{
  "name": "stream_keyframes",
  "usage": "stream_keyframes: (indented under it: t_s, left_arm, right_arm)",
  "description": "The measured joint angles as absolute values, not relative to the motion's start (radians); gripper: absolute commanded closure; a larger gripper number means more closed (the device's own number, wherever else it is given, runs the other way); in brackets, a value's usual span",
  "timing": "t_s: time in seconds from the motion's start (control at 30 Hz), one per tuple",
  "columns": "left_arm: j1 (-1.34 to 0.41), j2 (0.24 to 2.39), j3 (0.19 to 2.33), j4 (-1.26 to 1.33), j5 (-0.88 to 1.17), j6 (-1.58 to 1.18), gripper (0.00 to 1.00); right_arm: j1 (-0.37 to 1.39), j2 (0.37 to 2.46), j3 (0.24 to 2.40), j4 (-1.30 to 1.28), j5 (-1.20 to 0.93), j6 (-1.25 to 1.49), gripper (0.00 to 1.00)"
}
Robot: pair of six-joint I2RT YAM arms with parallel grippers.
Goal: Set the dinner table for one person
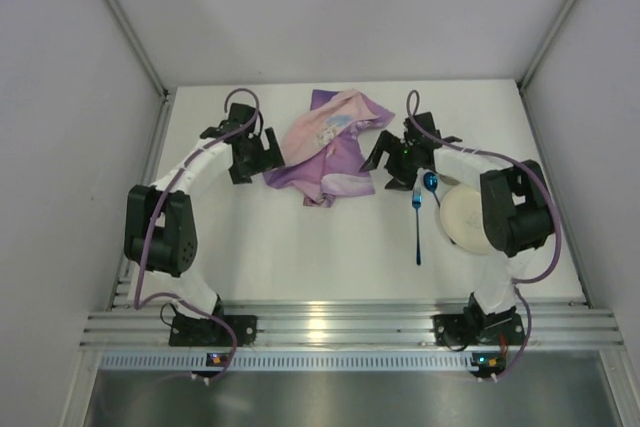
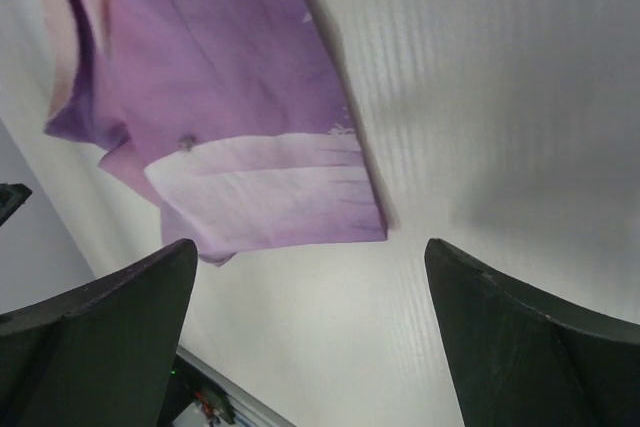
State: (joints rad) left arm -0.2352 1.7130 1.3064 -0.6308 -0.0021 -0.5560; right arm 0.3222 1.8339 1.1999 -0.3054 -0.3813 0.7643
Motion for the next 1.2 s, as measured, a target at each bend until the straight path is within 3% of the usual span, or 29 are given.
stream_keyframes:
  t_s: [0.4,0.77,0.9,0.93,1.07,1.1,1.2]
  left_arm:
    - [-0.163,1.811,1.240,-0.541,0.047,-0.445,0.02]
    - [-0.165,1.917,1.293,-0.427,0.139,-0.450,0.08]
    - [-0.165,1.954,1.330,-0.400,0.155,-0.450,0.39]
    - [-0.165,1.966,1.340,-0.395,0.164,-0.453,0.59]
    - [-0.165,1.994,1.349,-0.381,0.193,-0.460,0.94]
    - [-0.165,1.998,1.349,-0.381,0.199,-0.461,1.00]
    - [-0.165,2.001,1.349,-0.378,0.222,-0.462,1.00]
  right_arm:
    - [0.319,1.948,1.274,-0.336,-0.374,0.754,0.14]
    - [0.345,1.991,1.306,-0.320,-0.412,0.762,0.35]
    - [0.356,2.007,1.306,-0.318,-0.427,0.765,0.48]
    - [0.357,2.010,1.306,-0.318,-0.433,0.764,0.55]
    - [0.358,2.032,1.312,-0.318,-0.447,0.766,0.68]
    - [0.358,2.036,1.312,-0.318,-0.451,0.768,0.72]
    - [0.360,2.047,1.312,-0.318,-0.457,0.768,0.88]
